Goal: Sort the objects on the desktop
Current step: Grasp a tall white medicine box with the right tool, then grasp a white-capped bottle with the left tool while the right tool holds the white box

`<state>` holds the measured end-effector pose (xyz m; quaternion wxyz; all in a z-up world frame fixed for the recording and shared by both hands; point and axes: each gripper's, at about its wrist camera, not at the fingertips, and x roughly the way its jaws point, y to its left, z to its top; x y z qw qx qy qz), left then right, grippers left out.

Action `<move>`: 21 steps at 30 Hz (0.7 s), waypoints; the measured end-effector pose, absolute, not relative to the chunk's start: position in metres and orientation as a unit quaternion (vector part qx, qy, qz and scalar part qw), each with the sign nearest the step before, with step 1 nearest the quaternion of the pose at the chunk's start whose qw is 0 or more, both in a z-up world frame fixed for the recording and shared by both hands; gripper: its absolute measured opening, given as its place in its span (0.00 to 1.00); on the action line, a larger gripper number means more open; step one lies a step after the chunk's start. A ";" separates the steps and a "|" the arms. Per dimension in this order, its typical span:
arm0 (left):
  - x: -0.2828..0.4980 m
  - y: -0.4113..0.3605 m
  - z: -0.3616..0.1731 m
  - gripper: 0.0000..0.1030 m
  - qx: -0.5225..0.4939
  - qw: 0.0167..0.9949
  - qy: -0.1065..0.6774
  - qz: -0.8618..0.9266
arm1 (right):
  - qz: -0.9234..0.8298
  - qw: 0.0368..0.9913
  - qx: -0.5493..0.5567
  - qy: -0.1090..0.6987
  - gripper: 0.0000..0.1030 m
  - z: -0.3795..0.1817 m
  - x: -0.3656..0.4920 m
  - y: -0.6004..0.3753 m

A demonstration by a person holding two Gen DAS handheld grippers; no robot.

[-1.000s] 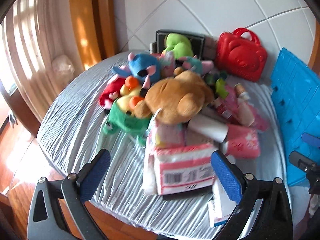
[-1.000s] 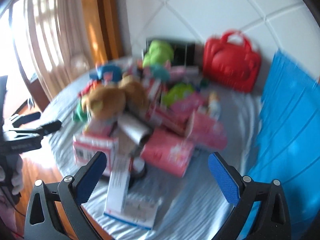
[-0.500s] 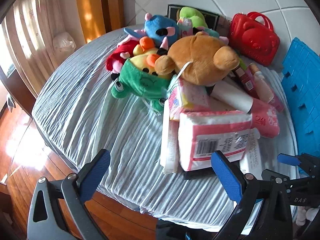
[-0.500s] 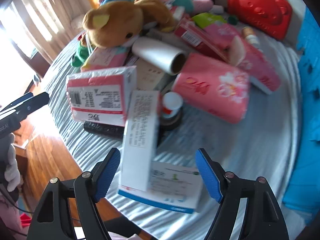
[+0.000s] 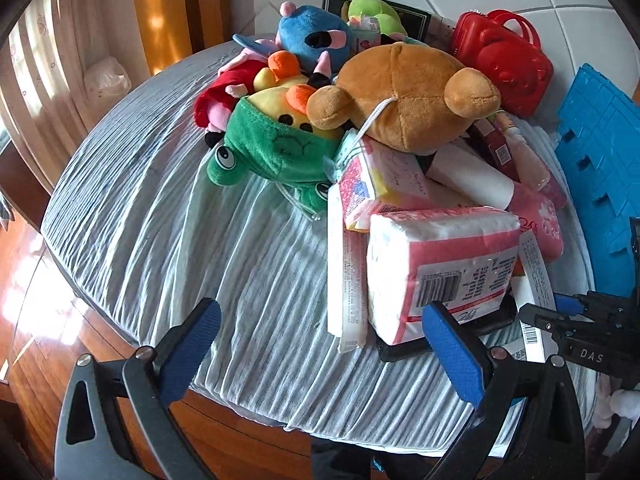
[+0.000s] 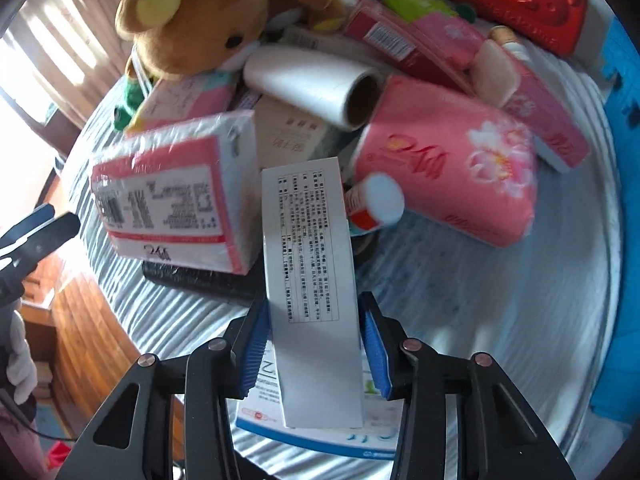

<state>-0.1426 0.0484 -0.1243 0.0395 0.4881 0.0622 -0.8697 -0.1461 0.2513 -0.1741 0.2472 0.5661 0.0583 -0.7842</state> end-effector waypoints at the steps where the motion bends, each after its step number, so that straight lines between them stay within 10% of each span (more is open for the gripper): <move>1: -0.144 0.052 -0.122 0.99 0.487 0.034 0.059 -0.871 | -0.790 0.242 0.560 0.056 0.42 -0.168 -0.148 0.257; 21: -0.170 0.153 -0.100 0.99 0.488 -0.021 0.049 -0.871 | -0.825 0.181 0.535 0.018 0.42 -0.134 -0.162 0.354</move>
